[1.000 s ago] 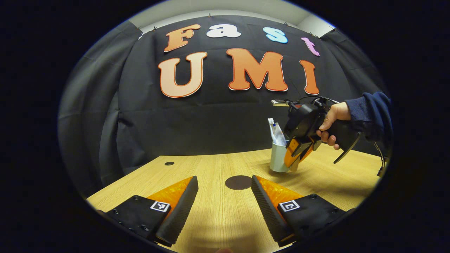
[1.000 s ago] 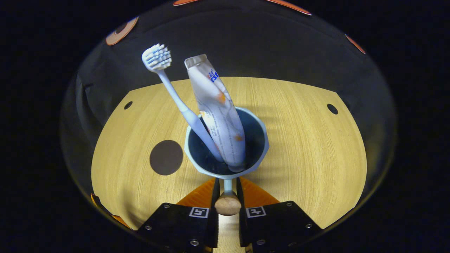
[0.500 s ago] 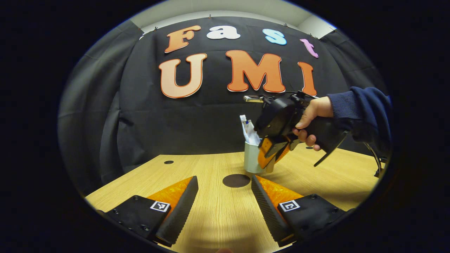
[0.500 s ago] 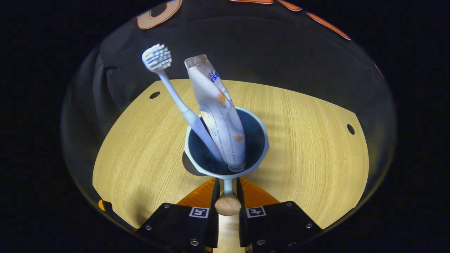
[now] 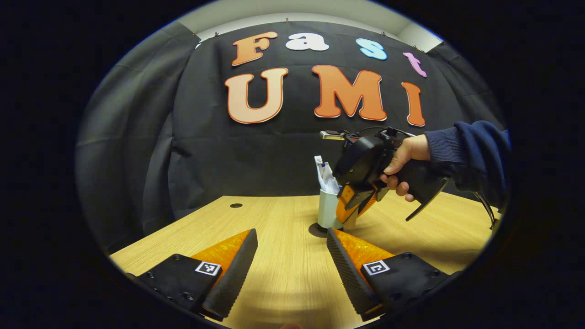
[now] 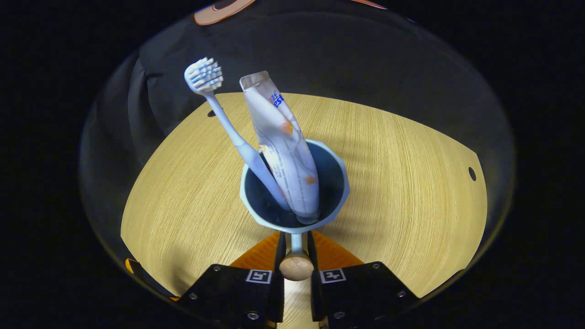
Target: Put the toothbrush and toothpaste on the desktop into the cup, then pick up the cup and place it on the coaster on the desktop.
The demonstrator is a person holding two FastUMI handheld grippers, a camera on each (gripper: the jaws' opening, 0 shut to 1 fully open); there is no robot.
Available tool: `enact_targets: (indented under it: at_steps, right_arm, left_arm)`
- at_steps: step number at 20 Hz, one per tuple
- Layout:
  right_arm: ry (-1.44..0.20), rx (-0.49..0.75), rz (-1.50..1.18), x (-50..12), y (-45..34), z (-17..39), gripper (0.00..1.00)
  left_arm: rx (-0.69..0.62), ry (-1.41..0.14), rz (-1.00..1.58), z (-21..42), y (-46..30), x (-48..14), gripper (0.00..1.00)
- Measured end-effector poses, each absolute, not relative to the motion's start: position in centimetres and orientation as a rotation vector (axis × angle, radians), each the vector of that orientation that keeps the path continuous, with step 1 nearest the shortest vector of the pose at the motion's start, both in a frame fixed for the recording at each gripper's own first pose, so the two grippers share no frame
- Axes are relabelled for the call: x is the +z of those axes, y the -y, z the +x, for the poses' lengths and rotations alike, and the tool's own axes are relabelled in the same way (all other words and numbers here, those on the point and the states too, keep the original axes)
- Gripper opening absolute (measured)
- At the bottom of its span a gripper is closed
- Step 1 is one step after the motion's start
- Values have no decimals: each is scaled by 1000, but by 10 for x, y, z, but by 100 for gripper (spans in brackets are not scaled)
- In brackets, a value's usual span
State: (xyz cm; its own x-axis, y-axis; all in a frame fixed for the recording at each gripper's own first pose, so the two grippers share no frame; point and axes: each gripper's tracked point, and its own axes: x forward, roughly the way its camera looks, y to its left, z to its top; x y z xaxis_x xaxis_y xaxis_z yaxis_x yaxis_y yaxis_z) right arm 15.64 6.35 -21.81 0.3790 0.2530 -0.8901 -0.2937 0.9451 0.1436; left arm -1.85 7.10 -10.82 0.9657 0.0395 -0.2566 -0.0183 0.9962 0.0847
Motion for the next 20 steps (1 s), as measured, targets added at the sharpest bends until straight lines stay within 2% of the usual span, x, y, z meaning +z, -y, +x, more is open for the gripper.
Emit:
enact_targets:
  at_steps: [1, 7, 8, 9, 12, 15, 18, 19, 20]
  right_arm:
    - [-1135, 350, -40, -218, -64, 156, 24]
    - [-1160, 379, -69, -220, -60, 158, 24]
    - [-1177, 377, -66, -218, -61, 157, 29]
    - [-1161, 376, -60, -218, -61, 160, 24]
    - [-1113, 364, -48, -217, -59, 164, 28]
    - [-1107, 372, -47, -217, -59, 163, 28]
    - [-1112, 391, -50, -222, -55, 156, 34]
    - [-1102, 394, -39, -222, -53, 154, 39]
    - [-1091, 399, -24, -221, -50, 153, 49]
  left_arm:
    - [39, -265, 76, -19, -75, -109, 97]
    - [64, -292, 51, -19, -86, -121, 97]
    - [63, -294, 50, -18, -85, -121, 97]
    - [61, -294, 51, -17, -84, -122, 97]
    - [55, -299, 59, -16, -79, -123, 97]
    - [48, -302, 66, -16, -75, -126, 97]
    - [42, -308, 73, -13, -70, -127, 97]
    - [39, -310, 76, -12, -68, -127, 97]
    - [36, -311, 77, -11, -65, -126, 97]
